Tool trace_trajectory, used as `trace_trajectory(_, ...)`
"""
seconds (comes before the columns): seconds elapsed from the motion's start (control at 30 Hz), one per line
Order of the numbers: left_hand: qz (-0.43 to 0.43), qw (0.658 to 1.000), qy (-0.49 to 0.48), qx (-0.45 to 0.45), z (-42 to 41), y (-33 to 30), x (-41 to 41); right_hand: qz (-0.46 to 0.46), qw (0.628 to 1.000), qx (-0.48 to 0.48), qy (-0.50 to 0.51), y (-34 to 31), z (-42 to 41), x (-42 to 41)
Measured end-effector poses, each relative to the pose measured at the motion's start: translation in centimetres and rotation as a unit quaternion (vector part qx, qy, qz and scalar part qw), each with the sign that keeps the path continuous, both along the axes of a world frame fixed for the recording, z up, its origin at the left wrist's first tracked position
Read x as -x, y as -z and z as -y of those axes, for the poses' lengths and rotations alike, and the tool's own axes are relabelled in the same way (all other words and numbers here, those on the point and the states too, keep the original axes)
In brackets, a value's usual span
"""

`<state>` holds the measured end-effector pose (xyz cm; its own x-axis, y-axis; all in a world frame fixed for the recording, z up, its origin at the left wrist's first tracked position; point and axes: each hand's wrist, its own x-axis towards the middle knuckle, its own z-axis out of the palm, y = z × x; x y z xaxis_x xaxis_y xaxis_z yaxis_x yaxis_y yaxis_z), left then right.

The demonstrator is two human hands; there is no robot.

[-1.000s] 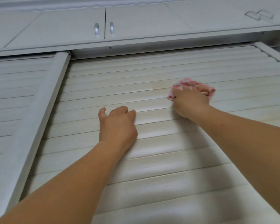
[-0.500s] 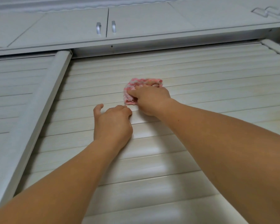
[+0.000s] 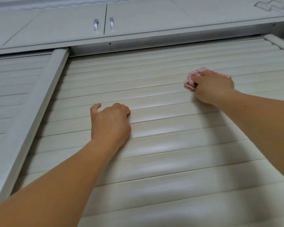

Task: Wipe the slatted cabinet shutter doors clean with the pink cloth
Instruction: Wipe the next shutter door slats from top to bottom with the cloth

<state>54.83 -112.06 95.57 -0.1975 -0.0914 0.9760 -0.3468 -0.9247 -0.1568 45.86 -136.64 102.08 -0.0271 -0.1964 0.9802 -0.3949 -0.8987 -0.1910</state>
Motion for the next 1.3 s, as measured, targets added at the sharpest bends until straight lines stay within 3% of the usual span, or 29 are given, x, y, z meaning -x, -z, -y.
trace_trajectory(0.17,-0.003,1.0,0.002,0.0,0.0,0.1,-0.1,0.051,0.995,-0.075,-0.043,-0.3,-0.2,-1.1)
trace_trajectory(0.3,0.005,1.0,-0.003,-0.012,-0.2,0.0,-0.1,0.033,0.997,-0.002,-0.072,-2.0,-3.7,-2.2)
trace_trajectory(0.6,0.043,0.998,-0.002,-0.035,-1.0,-0.2,-0.8,-0.126,0.968,0.187,-0.111,-4.8,-17.2,-5.7)
trace_trajectory(0.73,0.063,0.997,0.01,-0.036,-1.3,-0.5,-1.0,-0.111,0.958,0.226,-0.133,-4.6,-16.8,-5.8)
trace_trajectory(0.83,0.071,0.997,0.029,-0.029,-1.3,-0.5,-1.2,-0.09,0.968,0.188,-0.143,-5.5,-13.3,-4.9)
trace_trajectory(1.07,0.062,0.997,0.044,-0.027,-1.2,-0.5,-0.9,-0.019,0.997,0.045,-0.058,-5.4,-1.9,-1.7)
trace_trajectory(1.2,0.051,0.997,0.05,-0.02,-1.1,-0.5,-0.8,0.025,0.999,-0.019,0.009,-4.8,-1.9,-1.7)
trace_trajectory(1.3,0.034,0.998,0.041,-0.016,-1.0,-0.3,-0.7,0.016,1.0,0.007,-0.019,-4.6,-4.9,-2.1)
